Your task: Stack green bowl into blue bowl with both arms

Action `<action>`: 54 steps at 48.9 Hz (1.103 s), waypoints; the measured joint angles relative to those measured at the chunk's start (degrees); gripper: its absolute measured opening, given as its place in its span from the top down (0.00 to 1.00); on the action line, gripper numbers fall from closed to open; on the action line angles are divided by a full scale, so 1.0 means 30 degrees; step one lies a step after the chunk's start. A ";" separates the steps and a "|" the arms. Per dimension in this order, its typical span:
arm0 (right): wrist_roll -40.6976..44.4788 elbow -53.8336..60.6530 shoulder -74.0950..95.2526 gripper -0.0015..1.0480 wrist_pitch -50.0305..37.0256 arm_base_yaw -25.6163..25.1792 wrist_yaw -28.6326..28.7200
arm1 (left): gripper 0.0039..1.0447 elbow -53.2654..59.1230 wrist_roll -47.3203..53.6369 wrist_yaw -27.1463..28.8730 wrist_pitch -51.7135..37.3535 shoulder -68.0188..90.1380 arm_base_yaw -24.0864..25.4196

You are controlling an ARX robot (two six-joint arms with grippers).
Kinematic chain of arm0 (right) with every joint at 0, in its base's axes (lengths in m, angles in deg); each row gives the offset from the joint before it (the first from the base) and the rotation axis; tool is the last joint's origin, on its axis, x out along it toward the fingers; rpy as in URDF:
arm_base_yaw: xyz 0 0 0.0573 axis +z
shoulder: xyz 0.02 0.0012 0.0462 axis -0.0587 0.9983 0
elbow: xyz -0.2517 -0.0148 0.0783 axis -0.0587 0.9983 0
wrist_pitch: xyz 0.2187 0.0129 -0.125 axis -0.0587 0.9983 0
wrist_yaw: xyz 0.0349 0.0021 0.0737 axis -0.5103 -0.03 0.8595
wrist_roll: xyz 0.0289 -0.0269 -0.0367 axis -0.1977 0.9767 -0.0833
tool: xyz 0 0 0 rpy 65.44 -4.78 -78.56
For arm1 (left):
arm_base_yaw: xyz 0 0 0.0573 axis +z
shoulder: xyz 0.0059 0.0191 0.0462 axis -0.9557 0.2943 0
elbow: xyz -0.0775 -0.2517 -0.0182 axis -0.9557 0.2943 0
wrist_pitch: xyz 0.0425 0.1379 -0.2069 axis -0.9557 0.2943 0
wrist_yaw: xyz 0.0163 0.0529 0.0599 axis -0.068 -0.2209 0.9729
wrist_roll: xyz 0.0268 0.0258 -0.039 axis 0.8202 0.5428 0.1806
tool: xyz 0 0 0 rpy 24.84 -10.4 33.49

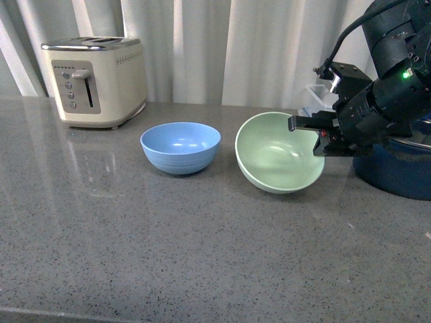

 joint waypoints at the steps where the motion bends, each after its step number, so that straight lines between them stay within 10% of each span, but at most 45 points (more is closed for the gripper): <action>1: -0.0015 -0.0095 0.0000 0.99 0.0073 0.0022 0.0022 | 0.06 0.0000 0.0000 0.0000 0.0000 0.0000 0.0000; 54: 0.0291 -0.9894 0.3869 0.99 0.3271 0.3213 0.1603 | 0.06 0.0000 0.0000 0.0000 0.0000 0.0000 0.0000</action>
